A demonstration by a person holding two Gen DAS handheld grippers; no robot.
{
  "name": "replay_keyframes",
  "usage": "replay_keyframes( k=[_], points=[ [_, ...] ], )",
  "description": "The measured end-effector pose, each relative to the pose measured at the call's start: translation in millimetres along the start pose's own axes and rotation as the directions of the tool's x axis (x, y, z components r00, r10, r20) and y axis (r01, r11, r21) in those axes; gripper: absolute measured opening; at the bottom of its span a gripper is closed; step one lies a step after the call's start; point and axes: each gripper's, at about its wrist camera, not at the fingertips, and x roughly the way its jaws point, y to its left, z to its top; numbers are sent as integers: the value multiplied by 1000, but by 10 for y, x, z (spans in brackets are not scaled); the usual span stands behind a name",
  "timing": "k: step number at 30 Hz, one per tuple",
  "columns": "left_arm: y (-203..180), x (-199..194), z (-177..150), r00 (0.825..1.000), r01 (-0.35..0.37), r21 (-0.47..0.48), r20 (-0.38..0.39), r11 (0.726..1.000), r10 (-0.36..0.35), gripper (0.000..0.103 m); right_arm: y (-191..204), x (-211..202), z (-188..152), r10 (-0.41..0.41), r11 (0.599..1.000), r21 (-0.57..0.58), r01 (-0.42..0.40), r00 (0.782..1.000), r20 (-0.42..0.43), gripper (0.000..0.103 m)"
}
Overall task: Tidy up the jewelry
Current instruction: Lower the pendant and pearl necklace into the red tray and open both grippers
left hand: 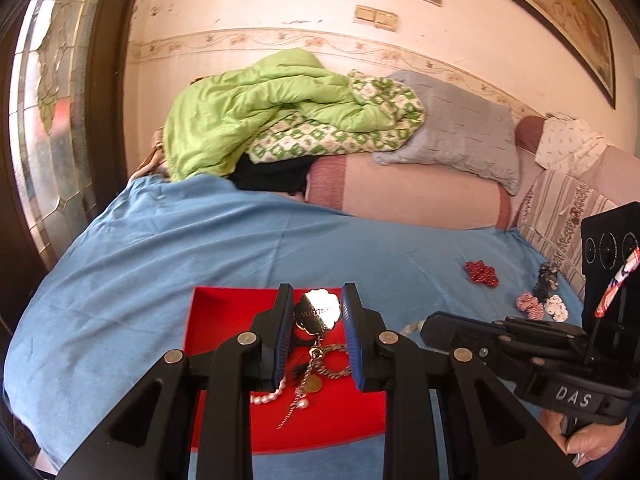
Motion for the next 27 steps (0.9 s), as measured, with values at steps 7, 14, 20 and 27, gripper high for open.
replay_keyframes(
  k=[7,14,20,27],
  points=[
    [267,120,-233,998,-30,-43,-51,999,27,23,-31,280,-108,-15,1000,14,16,998,-58,6],
    [455,385,-476,990,-53,-72,-134,996,43,23,-97,504,-206,-39,999,20,41,993,-109,6],
    [576,558,-643,981,-68,-88,-189,994,50,23,-160,649,-324,-52,998,31,57,987,-151,6],
    [655,739,-784,967,-76,-89,-251,993,52,23,-223,824,-463,-57,997,47,67,978,-199,6]
  ],
)
